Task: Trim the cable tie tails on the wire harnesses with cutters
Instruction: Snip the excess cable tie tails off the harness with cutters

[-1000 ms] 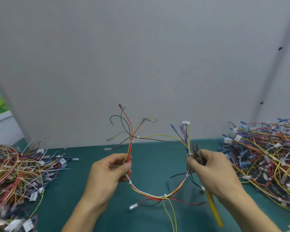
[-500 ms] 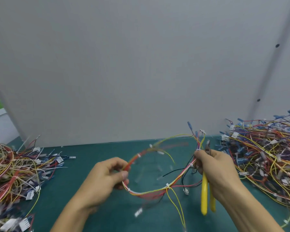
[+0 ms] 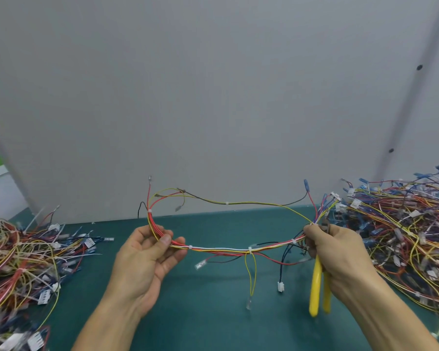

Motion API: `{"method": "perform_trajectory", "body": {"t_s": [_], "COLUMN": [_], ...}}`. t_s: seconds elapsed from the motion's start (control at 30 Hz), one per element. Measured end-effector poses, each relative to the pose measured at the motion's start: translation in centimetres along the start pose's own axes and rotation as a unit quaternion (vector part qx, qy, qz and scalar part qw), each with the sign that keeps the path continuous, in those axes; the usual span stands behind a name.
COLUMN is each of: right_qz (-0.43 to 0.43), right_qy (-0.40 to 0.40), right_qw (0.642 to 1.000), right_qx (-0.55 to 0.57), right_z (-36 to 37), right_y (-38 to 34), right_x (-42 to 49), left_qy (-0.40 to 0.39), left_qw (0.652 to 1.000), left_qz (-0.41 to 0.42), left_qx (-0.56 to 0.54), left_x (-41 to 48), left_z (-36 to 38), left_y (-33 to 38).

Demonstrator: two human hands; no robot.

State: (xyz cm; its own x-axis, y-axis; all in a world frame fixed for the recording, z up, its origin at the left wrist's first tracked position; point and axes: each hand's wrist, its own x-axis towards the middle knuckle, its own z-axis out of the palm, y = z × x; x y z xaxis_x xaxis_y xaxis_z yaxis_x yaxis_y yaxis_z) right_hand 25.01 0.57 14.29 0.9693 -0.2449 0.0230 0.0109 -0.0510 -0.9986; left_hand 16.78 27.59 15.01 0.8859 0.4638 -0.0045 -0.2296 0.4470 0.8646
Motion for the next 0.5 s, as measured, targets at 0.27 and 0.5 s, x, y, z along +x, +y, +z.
{"method": "perform_trajectory", "body": {"t_s": [0.27,0.5], "right_qz": [-0.006,0.038], "right_qy": [0.000,0.017], "right_qw": [1.000,0.999], "right_qx": [0.003,0.033], "right_z": [-0.4,-0.5], "right_y": [-0.2,-0.4], "right_x": [0.1,0.2], "left_qy": [-0.028,-0.030], "left_qw": [0.999,0.970], "left_qz": [-0.011,-0.085], "left_qx": [-0.030,-0.226], "left_x": [0.3,0.5], "left_z": [-0.4,-0.9], "left_y": [-0.2,0.9]}}
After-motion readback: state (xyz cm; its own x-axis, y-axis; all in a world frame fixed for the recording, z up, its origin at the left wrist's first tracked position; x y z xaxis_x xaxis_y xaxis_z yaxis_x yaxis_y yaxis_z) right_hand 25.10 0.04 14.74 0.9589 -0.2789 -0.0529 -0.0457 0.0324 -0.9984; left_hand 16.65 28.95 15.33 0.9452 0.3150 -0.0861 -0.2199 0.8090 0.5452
